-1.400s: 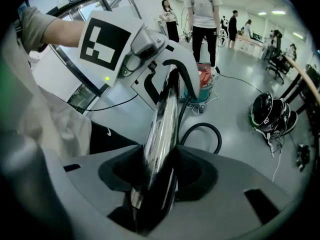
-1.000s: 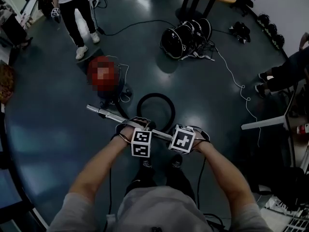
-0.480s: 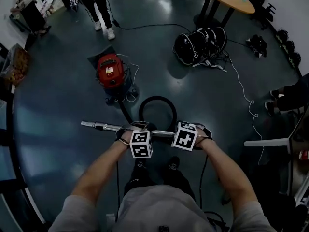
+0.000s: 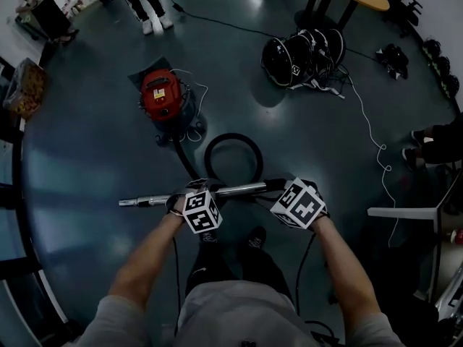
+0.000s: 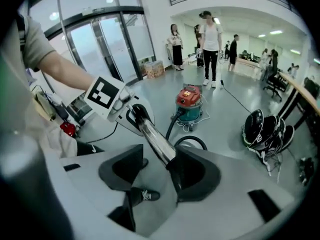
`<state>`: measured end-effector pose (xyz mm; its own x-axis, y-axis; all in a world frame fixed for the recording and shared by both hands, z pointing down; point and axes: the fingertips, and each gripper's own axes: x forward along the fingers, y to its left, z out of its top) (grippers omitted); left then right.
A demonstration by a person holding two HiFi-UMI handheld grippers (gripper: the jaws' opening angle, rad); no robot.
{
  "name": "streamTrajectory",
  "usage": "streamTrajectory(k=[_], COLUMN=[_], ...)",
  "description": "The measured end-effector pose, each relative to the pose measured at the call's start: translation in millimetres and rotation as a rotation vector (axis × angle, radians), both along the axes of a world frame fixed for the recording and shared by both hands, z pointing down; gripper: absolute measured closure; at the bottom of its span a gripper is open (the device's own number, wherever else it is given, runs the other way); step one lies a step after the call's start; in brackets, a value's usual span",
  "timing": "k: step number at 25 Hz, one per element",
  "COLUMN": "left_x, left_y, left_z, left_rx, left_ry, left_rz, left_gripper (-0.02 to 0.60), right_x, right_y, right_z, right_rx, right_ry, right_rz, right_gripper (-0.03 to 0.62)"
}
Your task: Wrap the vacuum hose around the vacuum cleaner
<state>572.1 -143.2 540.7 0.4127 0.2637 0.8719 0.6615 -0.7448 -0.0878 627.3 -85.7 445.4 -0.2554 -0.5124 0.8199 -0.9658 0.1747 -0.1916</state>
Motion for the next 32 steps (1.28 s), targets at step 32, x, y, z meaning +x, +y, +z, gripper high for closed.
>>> streamTrajectory(k=[32], left_x=[96], left_y=[-89], left_z=[219], left_rx=[-0.511], left_ry=[0.155], left_rz=[-0.744], left_gripper=[0.436], right_x=[-29], right_y=[-55], right_z=[304], right_rx=[0.034], right_ry=[-0.324], right_rz=[0.175], right_gripper=[0.407])
